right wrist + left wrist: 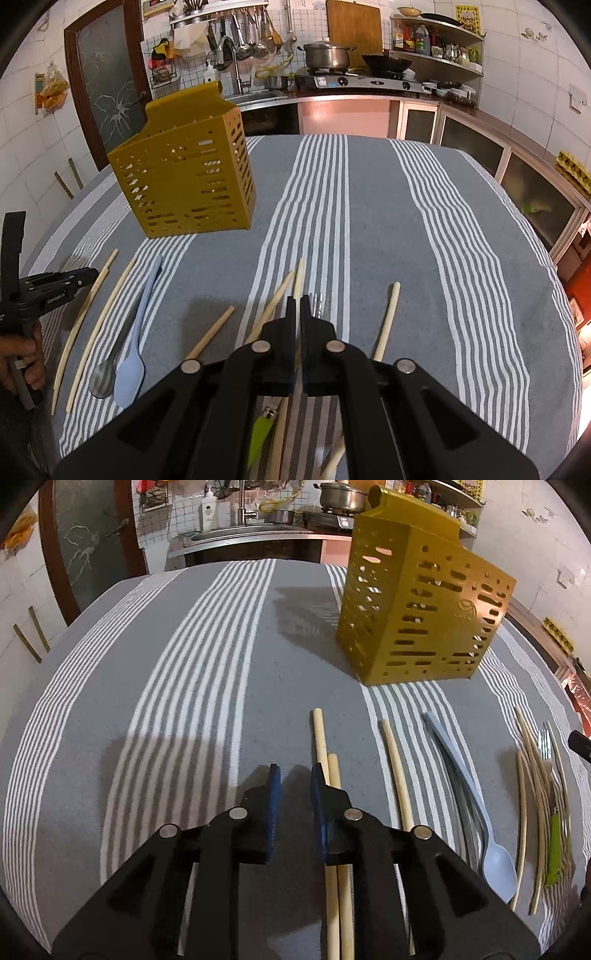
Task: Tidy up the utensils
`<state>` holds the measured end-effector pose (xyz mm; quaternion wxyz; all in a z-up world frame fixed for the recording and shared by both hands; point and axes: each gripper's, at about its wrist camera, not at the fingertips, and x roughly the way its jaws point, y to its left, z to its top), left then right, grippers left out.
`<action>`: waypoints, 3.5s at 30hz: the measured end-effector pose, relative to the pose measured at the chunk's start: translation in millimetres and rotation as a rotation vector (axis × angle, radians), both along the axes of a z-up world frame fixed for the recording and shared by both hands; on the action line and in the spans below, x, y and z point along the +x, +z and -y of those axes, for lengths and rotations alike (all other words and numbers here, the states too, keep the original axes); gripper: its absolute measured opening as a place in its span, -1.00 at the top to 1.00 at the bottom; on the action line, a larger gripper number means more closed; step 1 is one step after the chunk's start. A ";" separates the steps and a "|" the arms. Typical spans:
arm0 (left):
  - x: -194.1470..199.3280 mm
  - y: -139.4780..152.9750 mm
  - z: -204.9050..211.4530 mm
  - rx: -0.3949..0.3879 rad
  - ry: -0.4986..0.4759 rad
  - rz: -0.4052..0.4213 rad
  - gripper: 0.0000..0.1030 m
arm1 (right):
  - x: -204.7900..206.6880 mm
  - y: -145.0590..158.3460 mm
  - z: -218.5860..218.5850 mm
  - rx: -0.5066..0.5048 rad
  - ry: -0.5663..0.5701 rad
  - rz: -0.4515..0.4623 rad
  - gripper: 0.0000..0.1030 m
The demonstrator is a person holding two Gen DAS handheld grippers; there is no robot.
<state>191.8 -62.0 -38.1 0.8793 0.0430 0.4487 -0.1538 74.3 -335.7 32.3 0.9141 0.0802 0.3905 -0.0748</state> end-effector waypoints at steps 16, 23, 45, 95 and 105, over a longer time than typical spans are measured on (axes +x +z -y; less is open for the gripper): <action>-2.7 -6.7 17.1 0.094 -0.054 0.000 0.61 | 3.7 -13.7 4.7 0.017 -0.013 -0.039 0.93; 6.5 -6.8 20.2 0.114 -0.050 -0.023 0.59 | 10.2 -27.9 5.7 0.041 -0.028 -0.097 0.93; 10.9 -6.6 20.8 0.071 -0.047 -0.026 0.69 | 29.7 -41.0 3.3 0.067 0.014 -0.112 0.83; -77.3 122.1 -27.0 -0.176 0.002 0.285 0.91 | -73.3 93.8 -21.3 -0.056 0.045 0.300 0.96; -85.7 130.8 -30.8 -0.164 0.020 0.320 0.91 | -77.6 103.3 -23.8 -0.080 0.043 0.319 0.96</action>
